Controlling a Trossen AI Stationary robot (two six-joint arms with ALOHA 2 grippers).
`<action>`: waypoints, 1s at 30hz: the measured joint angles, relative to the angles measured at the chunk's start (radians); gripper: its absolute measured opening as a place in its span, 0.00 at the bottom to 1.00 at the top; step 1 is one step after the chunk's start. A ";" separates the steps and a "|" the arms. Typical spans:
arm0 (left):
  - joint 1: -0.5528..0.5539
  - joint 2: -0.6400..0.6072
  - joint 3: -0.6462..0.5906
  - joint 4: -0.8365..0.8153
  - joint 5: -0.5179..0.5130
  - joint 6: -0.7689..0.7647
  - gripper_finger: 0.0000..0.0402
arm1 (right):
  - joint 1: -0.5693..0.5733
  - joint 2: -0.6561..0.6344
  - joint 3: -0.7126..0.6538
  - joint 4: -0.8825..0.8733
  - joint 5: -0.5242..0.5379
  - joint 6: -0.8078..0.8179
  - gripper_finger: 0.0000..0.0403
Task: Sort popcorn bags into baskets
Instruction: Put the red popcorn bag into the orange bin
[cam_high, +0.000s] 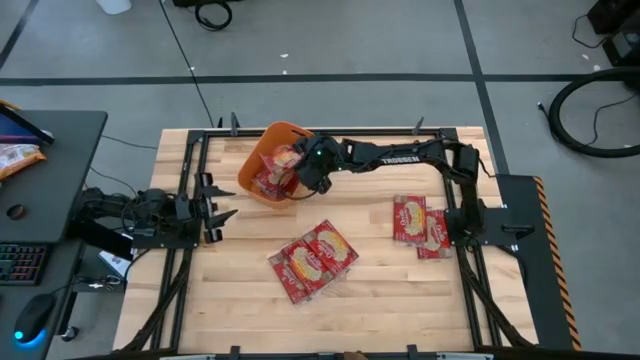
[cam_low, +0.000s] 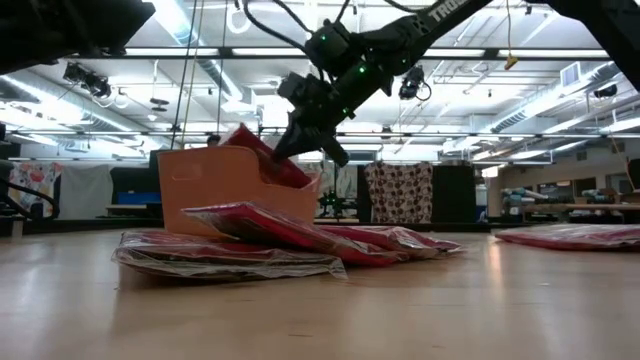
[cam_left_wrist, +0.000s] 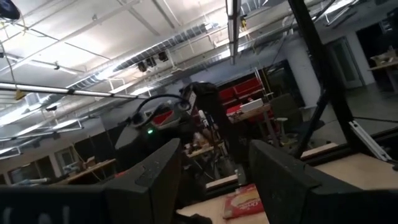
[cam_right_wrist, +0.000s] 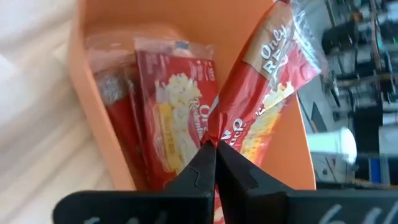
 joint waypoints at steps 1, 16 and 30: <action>0.000 0.000 0.000 -0.002 0.000 0.000 0.48 | -0.007 0.000 0.000 -0.004 -0.025 -0.030 0.03; 0.001 0.000 0.000 0.006 -0.002 0.050 0.48 | -0.048 0.123 0.006 0.140 -0.198 -0.182 0.03; 0.001 0.000 0.000 0.007 -0.031 0.063 0.48 | -0.039 0.146 0.038 0.129 -0.089 -0.128 0.20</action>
